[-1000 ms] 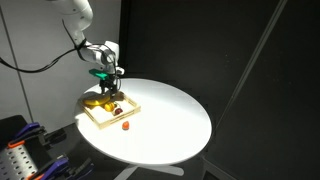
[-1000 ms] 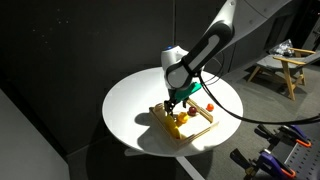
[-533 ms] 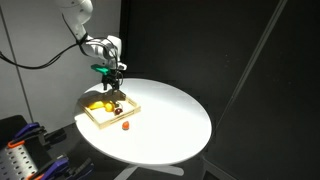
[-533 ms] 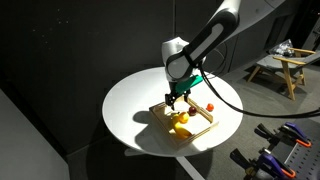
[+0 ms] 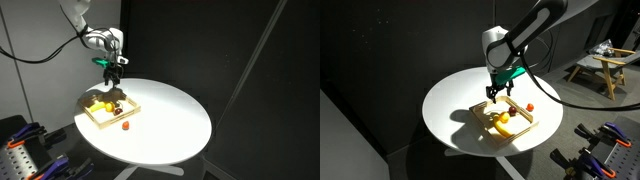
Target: Pick up the banana and place it in the wooden tray
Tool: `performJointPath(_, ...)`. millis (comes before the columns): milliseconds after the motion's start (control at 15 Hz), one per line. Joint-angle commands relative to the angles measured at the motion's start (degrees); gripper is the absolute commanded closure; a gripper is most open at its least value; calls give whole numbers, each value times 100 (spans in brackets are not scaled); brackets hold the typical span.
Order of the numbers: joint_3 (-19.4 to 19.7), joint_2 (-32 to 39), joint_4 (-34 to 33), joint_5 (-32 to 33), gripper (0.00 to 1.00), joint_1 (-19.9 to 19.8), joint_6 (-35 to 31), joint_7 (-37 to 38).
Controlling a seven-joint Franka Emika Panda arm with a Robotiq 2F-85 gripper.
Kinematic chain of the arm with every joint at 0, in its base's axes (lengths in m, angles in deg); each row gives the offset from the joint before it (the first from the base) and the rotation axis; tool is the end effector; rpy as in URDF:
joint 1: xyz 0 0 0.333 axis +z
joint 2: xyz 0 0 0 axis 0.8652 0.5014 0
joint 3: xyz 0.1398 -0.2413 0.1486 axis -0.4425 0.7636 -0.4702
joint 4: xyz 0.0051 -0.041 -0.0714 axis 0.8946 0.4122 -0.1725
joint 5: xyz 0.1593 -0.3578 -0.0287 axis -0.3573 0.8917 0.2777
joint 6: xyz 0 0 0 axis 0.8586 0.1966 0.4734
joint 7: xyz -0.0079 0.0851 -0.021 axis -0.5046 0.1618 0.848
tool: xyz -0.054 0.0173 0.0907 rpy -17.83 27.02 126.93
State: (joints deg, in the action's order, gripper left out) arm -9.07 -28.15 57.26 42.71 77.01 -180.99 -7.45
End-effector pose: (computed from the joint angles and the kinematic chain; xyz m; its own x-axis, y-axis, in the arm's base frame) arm 0.6155 0.1633 0.2097 0.9782 -0.1450 -0.1488 -0.1259 -0.9834 0.1305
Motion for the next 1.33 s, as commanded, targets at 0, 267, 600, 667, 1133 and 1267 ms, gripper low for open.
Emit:
performJointPath(0,26,-387,205,185,0,4,156,382)
performJointPath(267,45,-730,447,251,0,-30,141,523)
performJointPath(600,17,-1368,998,331,0,-196,158,353)
performJointPath(667,6,-1507,1116,341,0,-240,151,328)
performJointPath(1133,-135,-2469,1882,230,0,-683,290,-377)
performJointPath(1267,-194,-2705,2048,186,0,-817,327,-712)
